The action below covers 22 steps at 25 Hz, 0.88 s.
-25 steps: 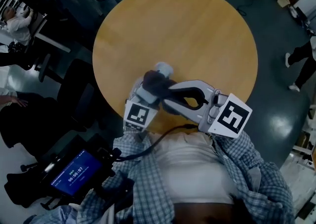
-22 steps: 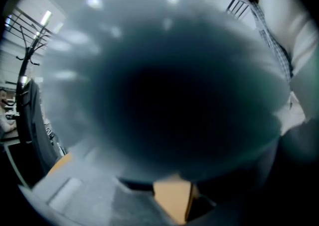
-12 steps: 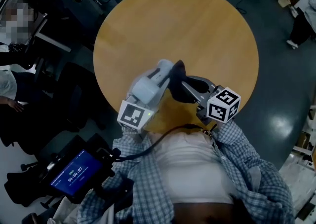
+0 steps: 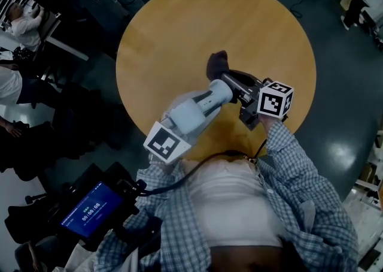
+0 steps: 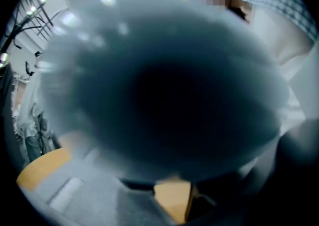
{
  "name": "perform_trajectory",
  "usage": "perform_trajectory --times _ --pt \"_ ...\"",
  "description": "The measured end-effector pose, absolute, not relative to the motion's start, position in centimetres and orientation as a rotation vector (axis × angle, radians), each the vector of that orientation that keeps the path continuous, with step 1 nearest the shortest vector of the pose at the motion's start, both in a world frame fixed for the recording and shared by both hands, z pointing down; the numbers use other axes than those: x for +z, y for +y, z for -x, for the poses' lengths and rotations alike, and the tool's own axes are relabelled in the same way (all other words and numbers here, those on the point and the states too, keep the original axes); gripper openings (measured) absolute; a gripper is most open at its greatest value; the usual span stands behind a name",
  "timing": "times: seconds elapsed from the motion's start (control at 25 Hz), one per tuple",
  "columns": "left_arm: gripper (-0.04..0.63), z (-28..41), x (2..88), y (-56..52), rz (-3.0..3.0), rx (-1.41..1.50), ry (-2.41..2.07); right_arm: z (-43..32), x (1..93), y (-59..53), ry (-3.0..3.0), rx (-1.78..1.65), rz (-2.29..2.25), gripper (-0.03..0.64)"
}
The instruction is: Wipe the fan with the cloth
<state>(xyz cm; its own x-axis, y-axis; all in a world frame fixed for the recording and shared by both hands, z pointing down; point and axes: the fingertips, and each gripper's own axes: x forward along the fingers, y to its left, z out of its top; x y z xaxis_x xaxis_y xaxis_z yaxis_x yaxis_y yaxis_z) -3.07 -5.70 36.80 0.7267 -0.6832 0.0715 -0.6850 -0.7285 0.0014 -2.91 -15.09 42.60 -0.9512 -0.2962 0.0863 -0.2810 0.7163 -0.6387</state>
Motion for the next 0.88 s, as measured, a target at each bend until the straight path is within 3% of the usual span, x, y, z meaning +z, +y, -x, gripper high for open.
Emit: perform_trajectory --times 0.32,0.52,0.88 --pt "0.146 2.6 41.0 -5.6 -2.907 0.296 -1.13 4.0 38.0 -13.6 3.192 -0.626 0.274 0.056" --pt "0.146 3.9 44.7 -5.5 -2.811 0.468 -1.155 1.5 37.4 -12.9 3.13 -0.711 0.377 0.057" --pt "0.146 3.7 50.8 -4.3 -2.688 0.74 -1.019 -2.7 45.0 -10.1 3.157 -1.025 0.606 0.057"
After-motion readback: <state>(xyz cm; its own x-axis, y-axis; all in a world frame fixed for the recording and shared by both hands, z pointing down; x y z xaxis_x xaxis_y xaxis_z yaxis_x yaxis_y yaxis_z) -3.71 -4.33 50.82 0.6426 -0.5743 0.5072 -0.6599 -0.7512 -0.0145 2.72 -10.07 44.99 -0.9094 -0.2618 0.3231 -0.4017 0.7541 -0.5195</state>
